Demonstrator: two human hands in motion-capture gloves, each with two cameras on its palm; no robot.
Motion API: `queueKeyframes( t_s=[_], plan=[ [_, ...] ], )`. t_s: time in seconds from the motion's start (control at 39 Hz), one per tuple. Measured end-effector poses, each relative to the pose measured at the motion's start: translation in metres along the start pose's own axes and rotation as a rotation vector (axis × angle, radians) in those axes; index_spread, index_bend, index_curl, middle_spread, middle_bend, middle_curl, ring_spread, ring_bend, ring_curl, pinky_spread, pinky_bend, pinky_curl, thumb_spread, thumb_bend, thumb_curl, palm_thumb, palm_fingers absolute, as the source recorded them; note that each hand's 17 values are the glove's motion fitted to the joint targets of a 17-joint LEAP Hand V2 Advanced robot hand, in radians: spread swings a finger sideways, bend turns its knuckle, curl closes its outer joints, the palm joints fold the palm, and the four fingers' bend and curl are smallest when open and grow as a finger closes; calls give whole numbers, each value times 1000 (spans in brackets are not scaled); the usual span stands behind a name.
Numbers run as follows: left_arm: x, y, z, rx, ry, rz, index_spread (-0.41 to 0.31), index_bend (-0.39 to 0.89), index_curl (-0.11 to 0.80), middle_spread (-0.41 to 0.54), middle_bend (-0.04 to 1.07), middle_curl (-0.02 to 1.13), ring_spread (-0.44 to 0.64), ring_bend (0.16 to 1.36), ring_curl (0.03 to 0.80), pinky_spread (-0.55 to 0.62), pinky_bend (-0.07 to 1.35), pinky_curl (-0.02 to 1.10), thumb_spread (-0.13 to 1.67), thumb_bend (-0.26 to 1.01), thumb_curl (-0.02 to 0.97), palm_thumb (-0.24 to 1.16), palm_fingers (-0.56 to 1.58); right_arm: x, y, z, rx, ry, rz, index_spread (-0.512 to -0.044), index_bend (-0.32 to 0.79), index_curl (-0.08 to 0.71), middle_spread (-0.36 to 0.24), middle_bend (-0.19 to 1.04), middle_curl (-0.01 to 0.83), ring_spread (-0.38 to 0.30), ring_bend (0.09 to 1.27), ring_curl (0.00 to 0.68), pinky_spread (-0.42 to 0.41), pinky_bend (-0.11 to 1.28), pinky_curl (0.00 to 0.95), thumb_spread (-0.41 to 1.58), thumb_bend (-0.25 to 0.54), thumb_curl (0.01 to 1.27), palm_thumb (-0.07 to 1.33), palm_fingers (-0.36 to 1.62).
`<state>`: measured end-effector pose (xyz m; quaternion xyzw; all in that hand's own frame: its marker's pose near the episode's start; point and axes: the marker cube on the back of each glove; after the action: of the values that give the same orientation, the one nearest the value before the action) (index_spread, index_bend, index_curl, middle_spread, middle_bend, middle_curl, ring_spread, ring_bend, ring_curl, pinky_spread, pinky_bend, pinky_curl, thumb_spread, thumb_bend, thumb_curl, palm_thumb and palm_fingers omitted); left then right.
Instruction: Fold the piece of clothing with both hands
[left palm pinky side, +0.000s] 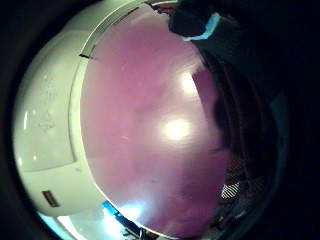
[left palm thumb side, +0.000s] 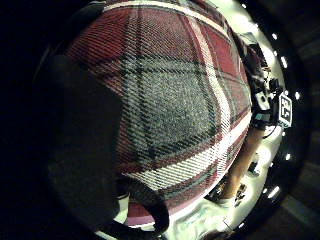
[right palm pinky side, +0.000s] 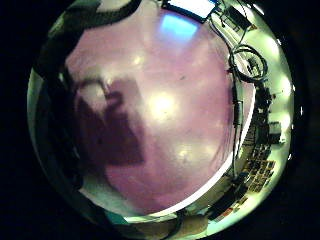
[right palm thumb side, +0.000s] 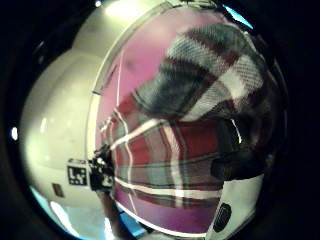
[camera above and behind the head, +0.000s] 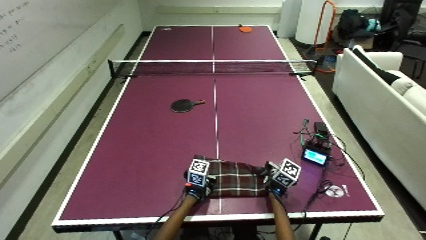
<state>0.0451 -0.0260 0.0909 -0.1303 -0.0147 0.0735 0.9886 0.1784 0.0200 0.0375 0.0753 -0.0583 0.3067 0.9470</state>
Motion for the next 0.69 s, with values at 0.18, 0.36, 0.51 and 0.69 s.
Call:
queueKeyframes(
  t_s=[0.18, 0.36, 0.51, 0.69],
  plan=[
    [24, -7, -10, 65, -10, 1, -109, 161, 379, -3, 171, 360, 231, 578, 307, 413, 398, 369, 1459, -15, 101, -19, 313, -26, -65, 6, -61, -313, -35, -292, -22, 195, -217, 580, 478, -207, 943, 456, -12, 436, 287, 1146, 110, 342, 1019, 1083],
    [-2, 2, -38, 254, 247, -53, -123, 232, 401, -15, 153, 344, 187, 584, 303, 414, 339, 345, 1510, 49, 132, 98, 434, -121, -58, -14, 0, -343, -258, -299, 1, 167, -232, 525, 483, -222, 952, 489, -192, 590, 381, 1014, 67, 386, 1046, 1104],
    [-38, 27, -59, 388, 408, -34, -131, 213, 412, -37, 179, 347, 139, 565, 304, 386, 310, 338, 1538, 117, 184, 239, 518, -197, 17, -39, -112, -163, -352, -308, 35, 149, -241, 484, 479, -229, 935, 484, -250, 601, 399, 885, 8, 432, 1033, 1096],
    [-96, 15, -24, 445, 342, -137, -135, 178, 415, -53, 172, 352, 121, 539, 307, 368, 285, 341, 1538, 141, 217, 303, 545, -257, 85, -31, -99, -23, -498, -313, 44, 138, -246, 452, 477, -233, 914, 477, -281, 595, 401, 794, -22, 478, 1036, 1113]
  ],
)
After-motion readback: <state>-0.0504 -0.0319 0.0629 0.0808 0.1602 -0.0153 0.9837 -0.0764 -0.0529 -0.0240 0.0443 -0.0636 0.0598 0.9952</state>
